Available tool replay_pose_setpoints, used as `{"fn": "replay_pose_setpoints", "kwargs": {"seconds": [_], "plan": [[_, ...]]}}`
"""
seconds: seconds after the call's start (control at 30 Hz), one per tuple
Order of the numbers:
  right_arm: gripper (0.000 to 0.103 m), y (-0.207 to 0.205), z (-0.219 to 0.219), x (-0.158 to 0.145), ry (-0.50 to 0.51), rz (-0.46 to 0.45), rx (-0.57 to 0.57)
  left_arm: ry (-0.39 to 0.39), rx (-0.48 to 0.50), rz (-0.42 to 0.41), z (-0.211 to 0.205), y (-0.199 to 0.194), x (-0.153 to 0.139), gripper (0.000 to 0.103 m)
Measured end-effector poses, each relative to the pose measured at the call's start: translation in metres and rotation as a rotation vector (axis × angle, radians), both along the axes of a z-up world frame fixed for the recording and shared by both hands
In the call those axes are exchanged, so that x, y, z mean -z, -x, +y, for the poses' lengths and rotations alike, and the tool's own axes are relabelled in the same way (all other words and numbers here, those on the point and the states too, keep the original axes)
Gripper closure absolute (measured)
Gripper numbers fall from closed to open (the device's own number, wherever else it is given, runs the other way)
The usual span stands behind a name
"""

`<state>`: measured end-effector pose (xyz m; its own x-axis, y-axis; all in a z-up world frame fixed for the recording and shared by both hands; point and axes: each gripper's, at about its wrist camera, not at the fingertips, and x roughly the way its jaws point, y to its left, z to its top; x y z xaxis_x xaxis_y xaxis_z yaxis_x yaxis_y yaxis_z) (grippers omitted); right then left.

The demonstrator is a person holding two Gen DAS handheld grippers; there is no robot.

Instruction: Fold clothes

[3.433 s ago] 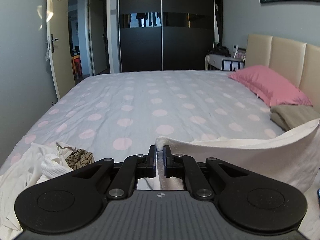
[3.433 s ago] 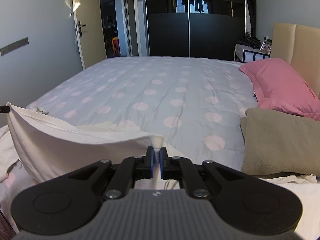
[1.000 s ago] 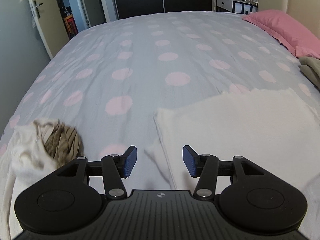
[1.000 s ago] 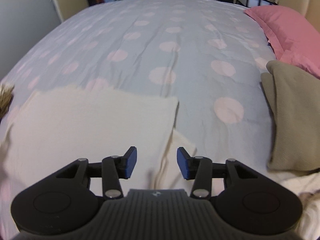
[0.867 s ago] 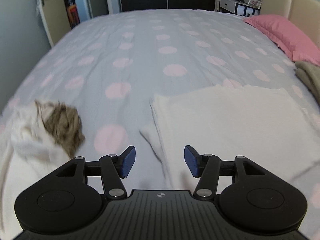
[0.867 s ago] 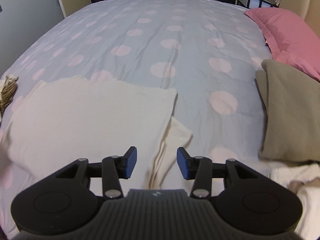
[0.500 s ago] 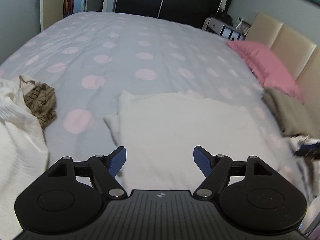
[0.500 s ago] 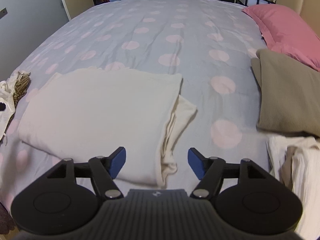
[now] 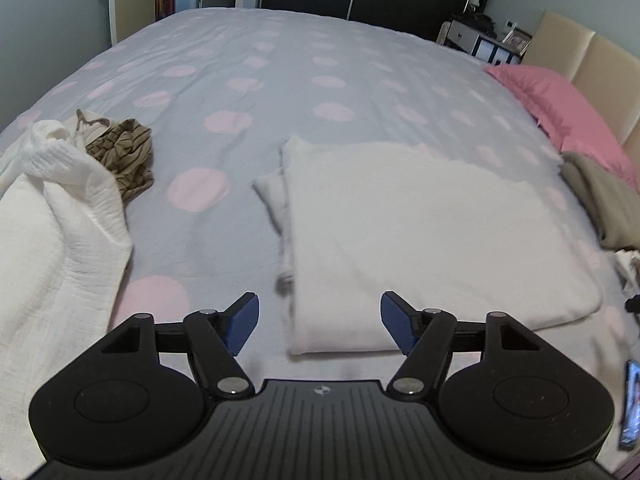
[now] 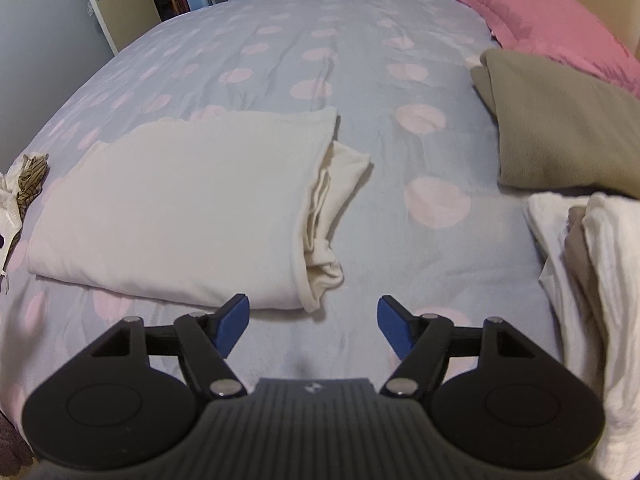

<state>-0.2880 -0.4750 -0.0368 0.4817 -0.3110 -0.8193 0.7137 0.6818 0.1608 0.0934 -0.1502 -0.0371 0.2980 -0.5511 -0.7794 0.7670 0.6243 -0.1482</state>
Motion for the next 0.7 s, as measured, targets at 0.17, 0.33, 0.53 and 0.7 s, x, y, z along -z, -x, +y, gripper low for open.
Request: {"fn": "replay_pose_setpoints", "kwargs": {"seconds": [0.17,0.33,0.53,0.7], "plan": [[0.038,-0.009,-0.007,0.012,-0.033,-0.020,-0.022,-0.045,0.040,0.008,-0.005,-0.005,0.019,0.039],[0.049,-0.028,-0.011,0.024,-0.028,-0.006,-0.070,-0.095,0.068,0.032,-0.014,-0.009,0.038,0.048],[0.092,-0.036,-0.023,0.041,-0.069,0.041,-0.053,-0.166,0.125,0.020,-0.025,-0.010,0.054,0.088],[0.095,-0.031,-0.030,0.055,-0.098,0.094,-0.059,-0.237,0.163,-0.043,-0.029,-0.003,0.060,0.093]]}}
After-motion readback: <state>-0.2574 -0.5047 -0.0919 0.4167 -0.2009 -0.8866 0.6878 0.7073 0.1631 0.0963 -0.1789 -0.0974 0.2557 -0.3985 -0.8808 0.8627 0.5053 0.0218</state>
